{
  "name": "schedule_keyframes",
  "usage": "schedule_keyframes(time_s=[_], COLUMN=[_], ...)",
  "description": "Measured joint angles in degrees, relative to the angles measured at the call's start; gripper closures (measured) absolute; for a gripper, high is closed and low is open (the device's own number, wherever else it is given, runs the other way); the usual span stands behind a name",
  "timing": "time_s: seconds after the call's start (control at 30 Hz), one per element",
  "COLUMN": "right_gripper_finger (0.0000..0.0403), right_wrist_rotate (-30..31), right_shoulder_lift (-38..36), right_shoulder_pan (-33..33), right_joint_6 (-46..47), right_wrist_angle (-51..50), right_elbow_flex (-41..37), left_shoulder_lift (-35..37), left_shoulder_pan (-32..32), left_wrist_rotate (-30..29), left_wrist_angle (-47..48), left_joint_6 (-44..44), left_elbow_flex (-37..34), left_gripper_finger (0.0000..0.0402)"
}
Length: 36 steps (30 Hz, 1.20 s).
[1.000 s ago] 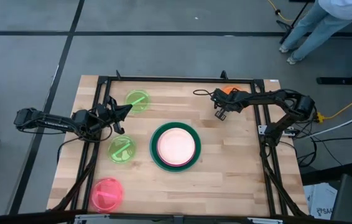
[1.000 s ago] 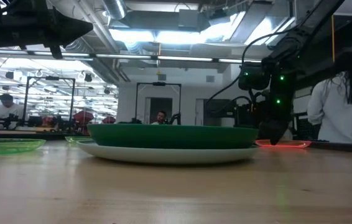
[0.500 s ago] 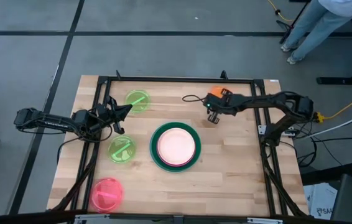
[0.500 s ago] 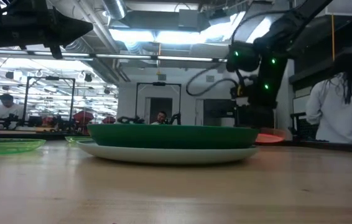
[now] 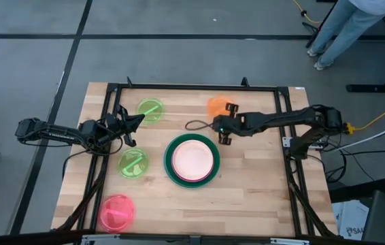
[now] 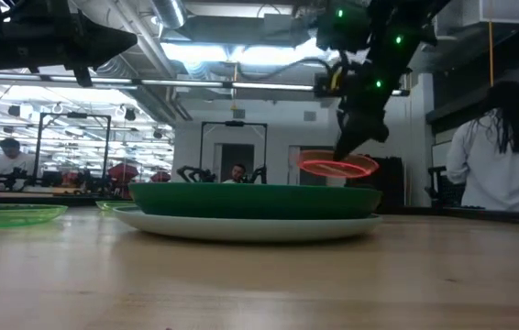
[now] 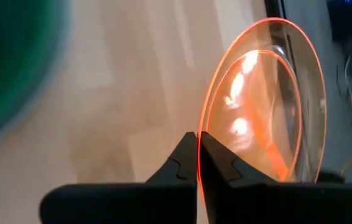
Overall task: Stack plastic plates
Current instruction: Stack the orange plate on top of the light orange plate
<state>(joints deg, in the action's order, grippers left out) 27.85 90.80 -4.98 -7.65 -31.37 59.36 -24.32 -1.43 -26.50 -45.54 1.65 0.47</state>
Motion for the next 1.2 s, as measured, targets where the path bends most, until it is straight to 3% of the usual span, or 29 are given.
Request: schedule_keyframes(time_s=[0.23,0.67,1.0,1.2], right_gripper_finger=[0.0402,0.0402,0.0402,0.0402], right_wrist_rotate=[-4.5,-15.1,-23.5,-24.9], right_shoulder_lift=[0.0,0.1,3.6,7.9], right_shoulder_pan=[6.7,16.7,20.2,20.0], right_joint_6=[-7.9,-11.9,-19.5,-19.8], right_wrist_angle=[1.9,8.8,17.5,21.1], right_elbow_flex=[1.0,1.0,1.0,1.0], left_shoulder_lift=[0.0,0.0,0.0,0.0], left_shoulder_pan=[0.0,0.0,0.0,0.0], left_wrist_rotate=[0.0,0.0,0.0,0.1], left_wrist_angle=[-0.5,-0.5,-0.5,-0.4], left_joint_6=[0.0,0.0,0.0,0.0], left_elbow_flex=[0.0,0.0,0.0,0.0], left_gripper_finger=[0.0398,0.0398,0.0398,0.0398])
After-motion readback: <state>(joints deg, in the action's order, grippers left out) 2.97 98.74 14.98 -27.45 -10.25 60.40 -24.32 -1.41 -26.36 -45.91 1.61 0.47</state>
